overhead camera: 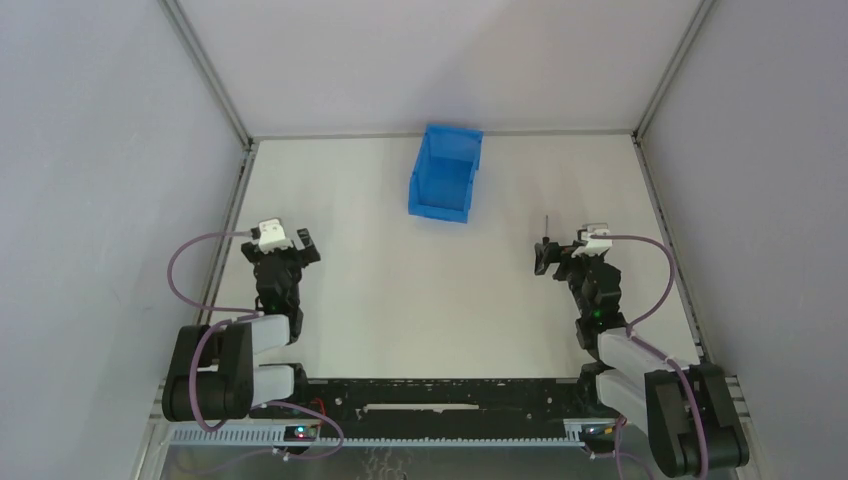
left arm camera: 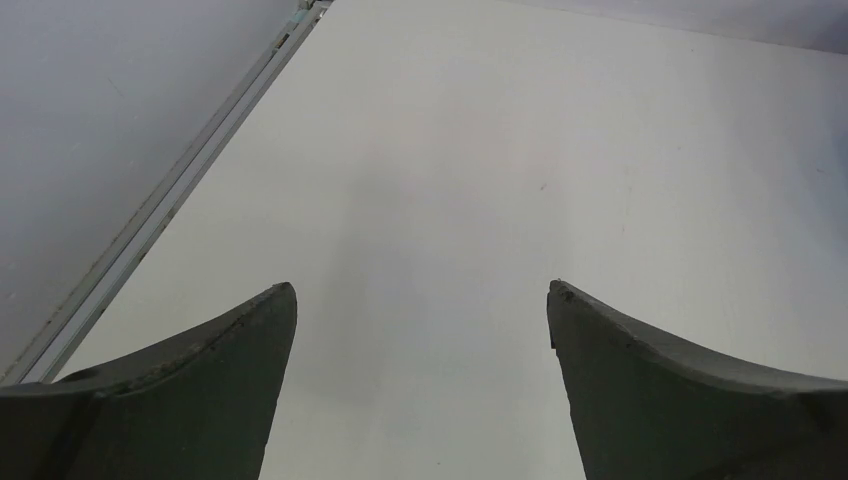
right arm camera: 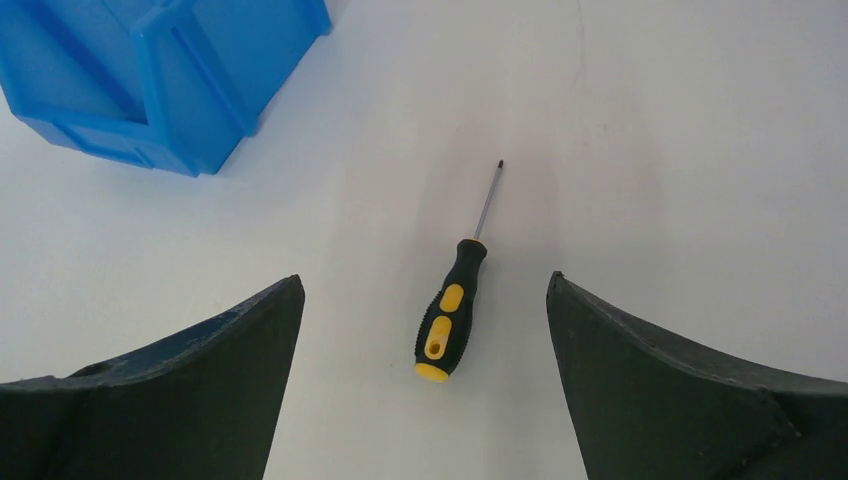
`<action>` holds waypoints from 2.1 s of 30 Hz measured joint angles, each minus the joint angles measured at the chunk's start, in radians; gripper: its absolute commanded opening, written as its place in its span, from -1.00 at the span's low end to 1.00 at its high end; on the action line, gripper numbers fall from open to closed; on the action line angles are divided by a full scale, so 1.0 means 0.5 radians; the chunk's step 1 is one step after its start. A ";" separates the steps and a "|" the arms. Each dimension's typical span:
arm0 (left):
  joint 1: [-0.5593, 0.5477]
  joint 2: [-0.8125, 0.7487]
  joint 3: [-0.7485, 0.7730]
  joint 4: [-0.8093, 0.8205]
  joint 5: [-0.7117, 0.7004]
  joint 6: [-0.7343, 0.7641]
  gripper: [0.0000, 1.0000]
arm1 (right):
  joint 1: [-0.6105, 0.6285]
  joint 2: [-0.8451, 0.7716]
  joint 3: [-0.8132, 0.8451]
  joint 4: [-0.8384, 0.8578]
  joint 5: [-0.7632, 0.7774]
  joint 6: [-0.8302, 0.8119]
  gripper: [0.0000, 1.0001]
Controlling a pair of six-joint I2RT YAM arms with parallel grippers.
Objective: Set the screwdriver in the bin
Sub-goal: Pick up the screwdriver from the center of the board.
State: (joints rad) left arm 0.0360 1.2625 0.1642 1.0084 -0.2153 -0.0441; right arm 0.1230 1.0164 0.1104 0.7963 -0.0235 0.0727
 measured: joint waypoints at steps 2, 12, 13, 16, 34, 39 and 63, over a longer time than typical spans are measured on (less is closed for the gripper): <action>0.000 0.000 0.000 0.000 0.000 0.000 1.00 | 0.014 0.002 0.000 -0.015 0.027 -0.002 0.99; 0.000 0.000 0.000 0.000 0.000 0.000 1.00 | 0.060 0.029 0.031 -0.053 0.153 -0.009 0.99; 0.000 0.000 0.000 0.000 0.000 0.000 1.00 | 0.062 0.031 0.036 -0.053 0.156 -0.010 0.99; 0.000 0.000 0.000 0.000 0.000 0.000 1.00 | 0.066 0.042 0.049 -0.063 0.163 -0.015 0.99; 0.000 0.000 0.000 0.000 0.000 0.000 1.00 | 0.140 -0.414 0.655 -1.103 0.237 -0.044 0.99; 0.000 0.000 0.000 0.000 0.000 0.000 1.00 | 0.143 -0.512 1.050 -1.526 0.246 -0.037 0.99; 0.000 0.000 0.000 0.000 0.000 0.000 1.00 | 0.158 -0.421 2.242 -2.588 0.307 0.055 0.99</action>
State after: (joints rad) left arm 0.0360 1.2625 0.1642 1.0084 -0.2153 -0.0441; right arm 0.2020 0.8059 1.2316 -0.4976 0.1303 0.1001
